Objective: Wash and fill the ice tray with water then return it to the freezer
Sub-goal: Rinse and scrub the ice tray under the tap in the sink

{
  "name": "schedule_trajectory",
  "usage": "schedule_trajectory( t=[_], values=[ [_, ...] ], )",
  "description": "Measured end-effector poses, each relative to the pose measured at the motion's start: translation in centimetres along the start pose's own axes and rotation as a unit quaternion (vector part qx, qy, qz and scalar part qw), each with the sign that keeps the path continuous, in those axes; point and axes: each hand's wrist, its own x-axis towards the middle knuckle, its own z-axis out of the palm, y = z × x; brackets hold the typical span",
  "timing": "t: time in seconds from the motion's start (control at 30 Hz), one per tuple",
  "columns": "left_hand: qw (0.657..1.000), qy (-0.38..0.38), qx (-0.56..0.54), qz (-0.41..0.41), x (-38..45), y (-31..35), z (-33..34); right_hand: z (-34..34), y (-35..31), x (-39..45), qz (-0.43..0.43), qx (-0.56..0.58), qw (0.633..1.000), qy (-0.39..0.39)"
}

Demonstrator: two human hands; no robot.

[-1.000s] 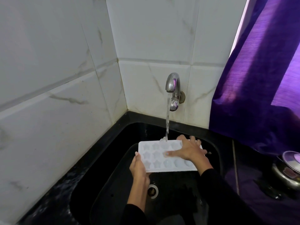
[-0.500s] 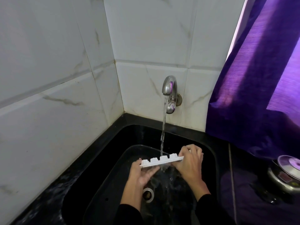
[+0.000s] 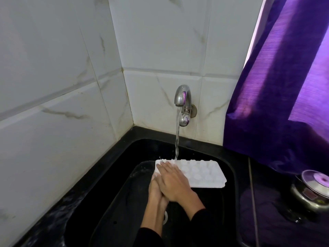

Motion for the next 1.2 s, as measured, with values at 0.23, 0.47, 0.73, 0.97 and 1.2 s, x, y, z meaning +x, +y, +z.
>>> schedule_trajectory(
  t=[0.23,0.47,0.73,0.97,1.2],
  values=[
    [0.994,0.037,-0.080,0.059,0.7,1.7,-1.4,-1.8,6.0,-0.4,0.176,-0.106,0.978,-0.047],
    [0.998,0.039,-0.033,0.039,0.1,1.2,-0.3,-0.7,2.1,0.7,0.130,-0.077,0.988,-0.011],
    [0.997,0.051,0.012,0.056,0.8,3.8,-2.1,-1.6,5.2,-0.6,0.113,-0.060,0.986,-0.103],
    [0.984,0.081,0.149,-0.050,0.3,5.9,-4.0,-2.6,9.2,-3.2,0.197,0.103,0.975,0.008],
    [0.958,0.068,0.278,-0.022,0.4,5.9,-4.6,-4.2,9.4,-4.4,0.295,0.255,0.912,0.129]
  ],
)
